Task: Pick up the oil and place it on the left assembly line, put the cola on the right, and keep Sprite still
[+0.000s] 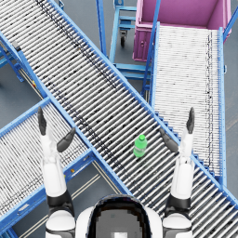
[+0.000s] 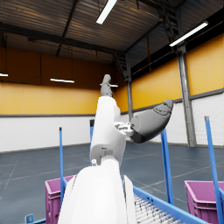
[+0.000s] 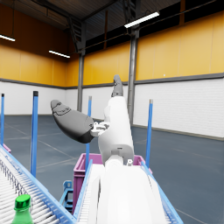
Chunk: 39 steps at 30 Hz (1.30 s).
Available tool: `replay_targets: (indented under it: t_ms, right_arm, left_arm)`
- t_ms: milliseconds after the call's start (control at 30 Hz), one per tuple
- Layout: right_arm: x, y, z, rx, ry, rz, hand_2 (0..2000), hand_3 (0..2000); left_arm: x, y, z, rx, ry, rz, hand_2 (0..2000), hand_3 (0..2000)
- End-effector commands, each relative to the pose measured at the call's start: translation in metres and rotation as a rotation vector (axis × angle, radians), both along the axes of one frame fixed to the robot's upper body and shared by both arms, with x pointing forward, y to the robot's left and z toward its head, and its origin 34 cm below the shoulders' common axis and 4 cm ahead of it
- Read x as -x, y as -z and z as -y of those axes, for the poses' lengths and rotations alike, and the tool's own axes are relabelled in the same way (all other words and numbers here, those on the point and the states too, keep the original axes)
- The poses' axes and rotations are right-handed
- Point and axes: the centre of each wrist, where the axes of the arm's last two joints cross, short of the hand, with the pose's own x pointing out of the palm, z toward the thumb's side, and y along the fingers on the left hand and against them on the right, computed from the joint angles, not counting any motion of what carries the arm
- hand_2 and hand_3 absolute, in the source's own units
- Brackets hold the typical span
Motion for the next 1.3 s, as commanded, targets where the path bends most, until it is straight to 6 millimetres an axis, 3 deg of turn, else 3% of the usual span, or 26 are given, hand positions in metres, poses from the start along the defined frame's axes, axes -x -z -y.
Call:
replay_targets:
  t_ms: [33,600,900,1133,1167,1300]
  right_arm:
    - [0.006,-0.003,0.003,-0.005,0.016,0.020,0,0]
    - [-0.009,0.005,0.001,-0.011,0.000,-0.031,0,0]
    - [-0.010,0.013,-0.001,-0.019,-0.005,-0.060,0,0]
    - [-0.009,0.012,-0.002,-0.020,-0.007,-0.055,0,0]
    - [-0.010,0.005,-0.002,-0.015,-0.009,-0.031,0,0]
    - [-0.010,0.009,-0.002,-0.020,-0.009,-0.045,0,0]
  left_arm:
    - [0.007,-0.002,0.001,0.000,-0.003,0.019,0,0]
    - [-0.012,0.015,-0.004,0.018,-0.008,-0.073,0,0]
    - [-0.012,0.022,-0.004,0.026,-0.008,-0.099,0,0]
    - [-0.012,0.014,-0.002,0.015,-0.001,-0.069,0,0]
    - [-0.012,0.019,-0.003,0.021,-0.002,-0.088,0,0]
    - [-0.011,0.019,-0.002,0.021,-0.002,-0.086,0,0]
